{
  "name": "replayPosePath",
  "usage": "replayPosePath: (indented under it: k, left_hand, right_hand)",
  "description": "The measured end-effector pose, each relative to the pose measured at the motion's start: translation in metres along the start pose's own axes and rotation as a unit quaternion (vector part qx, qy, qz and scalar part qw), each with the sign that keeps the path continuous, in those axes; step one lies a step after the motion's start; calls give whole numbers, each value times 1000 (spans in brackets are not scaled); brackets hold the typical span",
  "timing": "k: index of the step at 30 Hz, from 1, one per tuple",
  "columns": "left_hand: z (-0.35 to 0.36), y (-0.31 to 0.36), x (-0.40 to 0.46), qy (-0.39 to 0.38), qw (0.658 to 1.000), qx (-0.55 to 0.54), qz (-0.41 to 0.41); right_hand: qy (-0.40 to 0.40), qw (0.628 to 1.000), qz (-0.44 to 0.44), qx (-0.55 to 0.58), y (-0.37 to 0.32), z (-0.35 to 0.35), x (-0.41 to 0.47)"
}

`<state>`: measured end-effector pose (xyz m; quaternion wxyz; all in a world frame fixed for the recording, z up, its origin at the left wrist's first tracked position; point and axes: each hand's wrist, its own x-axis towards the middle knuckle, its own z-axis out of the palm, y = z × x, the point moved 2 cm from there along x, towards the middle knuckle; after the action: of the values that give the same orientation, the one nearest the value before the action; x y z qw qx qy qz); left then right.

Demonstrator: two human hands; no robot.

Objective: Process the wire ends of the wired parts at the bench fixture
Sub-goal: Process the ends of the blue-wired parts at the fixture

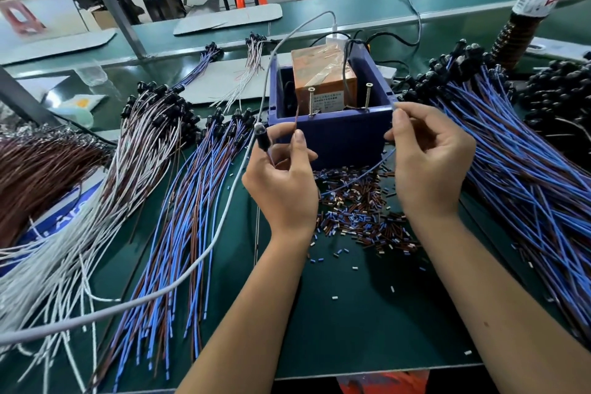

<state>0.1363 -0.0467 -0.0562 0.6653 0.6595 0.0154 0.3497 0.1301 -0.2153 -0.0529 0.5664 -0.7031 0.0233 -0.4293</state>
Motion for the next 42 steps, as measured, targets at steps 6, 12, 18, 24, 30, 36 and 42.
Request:
replayPosePath:
  k: [6,12,18,24,30,36,42]
  left_hand:
    - [2,-2,0,-11,1000,7,8]
    - [2,0,1,-11,1000,11,21]
    - [1,0,1,-12,1000,2,18]
    - [1,0,1,-9,1000,3,17]
    - [0,1,0,-10,1000,8,14]
    - [1,15,-14,25,1000,-5,4]
    - [46,50,-37,-100,994,-55,-1]
  right_hand:
    - [-3,988,-111,-110,-8,6,-4]
    - [-2,981,-143,-128,-14,10,-3]
    - [-9,980,-148,-130,-13,10,-2]
    - [-6,979,-152,-135,-13,9,-2]
    - [-8,979,-150,-135,-13,9,-1]
    - [2,992,-81,-95,-14,2,-4]
    - [40,995,-22,-84,-17,-30,12]
